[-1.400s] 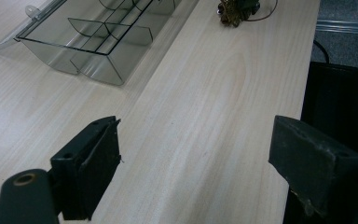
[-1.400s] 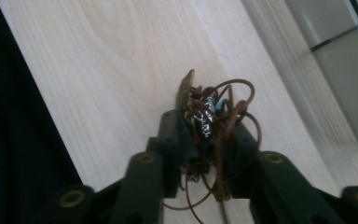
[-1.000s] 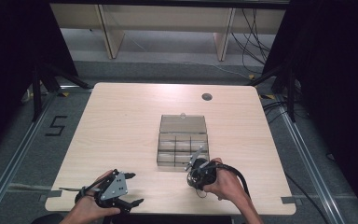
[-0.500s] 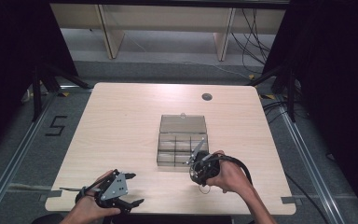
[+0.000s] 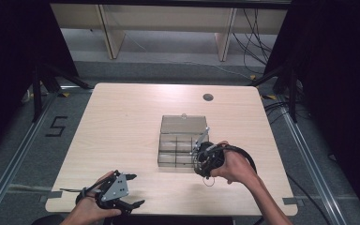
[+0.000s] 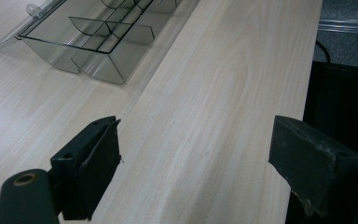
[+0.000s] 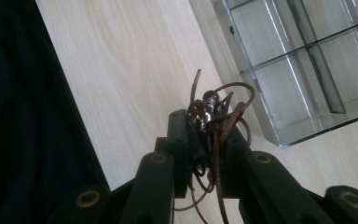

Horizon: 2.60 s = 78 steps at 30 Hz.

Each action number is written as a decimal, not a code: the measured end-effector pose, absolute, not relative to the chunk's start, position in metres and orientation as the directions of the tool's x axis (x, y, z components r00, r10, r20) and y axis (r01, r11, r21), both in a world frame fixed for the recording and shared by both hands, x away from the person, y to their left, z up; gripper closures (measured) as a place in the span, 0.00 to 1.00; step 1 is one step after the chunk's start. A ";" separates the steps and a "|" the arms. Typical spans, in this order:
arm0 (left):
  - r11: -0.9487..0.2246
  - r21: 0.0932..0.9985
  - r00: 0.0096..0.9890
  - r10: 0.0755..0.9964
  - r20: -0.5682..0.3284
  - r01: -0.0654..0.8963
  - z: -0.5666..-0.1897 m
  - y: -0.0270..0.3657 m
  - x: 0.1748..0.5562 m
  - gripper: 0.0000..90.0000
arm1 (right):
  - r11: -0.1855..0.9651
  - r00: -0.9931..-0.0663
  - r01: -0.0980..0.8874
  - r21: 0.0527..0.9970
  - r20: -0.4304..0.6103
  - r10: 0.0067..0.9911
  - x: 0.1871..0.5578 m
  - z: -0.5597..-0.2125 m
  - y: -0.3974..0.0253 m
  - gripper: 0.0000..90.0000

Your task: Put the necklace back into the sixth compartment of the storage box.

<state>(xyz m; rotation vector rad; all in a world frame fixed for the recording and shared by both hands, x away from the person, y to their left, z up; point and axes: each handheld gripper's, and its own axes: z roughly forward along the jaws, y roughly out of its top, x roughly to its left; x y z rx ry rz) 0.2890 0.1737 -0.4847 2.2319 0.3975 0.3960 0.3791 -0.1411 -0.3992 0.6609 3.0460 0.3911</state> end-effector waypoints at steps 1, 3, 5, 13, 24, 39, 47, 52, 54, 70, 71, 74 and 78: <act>-0.618 0.772 0.901 0.407 0.150 0.151 -0.485 0.174 0.289 0.17 | 0.881 -0.911 0.409 0.239 0.049 0.410 0.380 -0.398 -0.141 0.88; -0.607 0.780 0.899 0.412 0.145 0.152 -0.485 0.173 0.289 0.18 | 0.888 -0.918 0.392 0.239 0.034 0.396 0.383 -0.397 -0.142 0.88; -0.606 0.780 0.898 0.415 0.146 0.153 -0.485 0.173 0.288 0.18 | 0.878 -0.908 0.415 0.239 0.047 0.417 0.386 -0.394 -0.142 0.88; -0.625 0.768 0.900 0.404 0.162 0.143 -0.484 0.175 0.290 0.18 | 0.875 -0.898 0.436 0.210 0.041 0.438 0.397 -0.385 -0.143 0.88; -0.619 0.772 0.901 0.406 0.156 0.144 -0.485 0.175 0.290 0.17 | 0.868 -0.893 0.445 0.220 0.037 0.448 0.414 -0.375 -0.142 0.88; -0.624 0.768 0.898 0.408 0.163 0.144 -0.485 0.174 0.290 0.18 | 0.855 -0.879 0.471 0.217 0.038 0.475 0.440 -0.383 -0.142 0.88; -0.610 0.778 0.899 0.411 0.148 0.151 -0.485 0.173 0.289 0.17 | 0.858 -0.880 0.469 0.209 0.032 0.474 0.455 -0.390 -0.141 0.88; -0.620 0.771 0.899 0.409 0.156 0.149 -0.485 0.174 0.289 0.18 | 0.854 -0.872 0.485 0.187 0.032 0.488 0.462 -0.394 -0.139 0.88; -0.623 0.768 0.899 0.409 0.159 0.147 -0.485 0.174 0.289 0.17 | 0.853 -0.872 0.487 0.189 0.038 0.489 0.464 -0.396 -0.139 0.88; -0.618 0.772 0.901 0.406 0.151 0.148 -0.485 0.174 0.289 0.18 | 0.872 -0.887 0.459 0.168 0.041 0.459 0.470 -0.414 -0.132 0.88; -0.618 0.772 0.901 0.406 0.151 0.148 -0.485 0.174 0.289 0.18 | 0.864 -0.878 0.477 0.162 0.050 0.476 0.469 -0.416 -0.130 0.88; -0.615 0.776 0.900 0.406 0.157 0.142 -0.485 0.173 0.289 0.18 | 0.863 -0.878 0.478 0.165 0.049 0.476 0.471 -0.419 -0.131 0.88; -0.611 0.777 0.905 0.402 0.138 0.153 -0.486 0.173 0.289 0.17 | 0.861 -0.874 0.484 0.155 0.049 0.483 0.472 -0.421 -0.131 0.88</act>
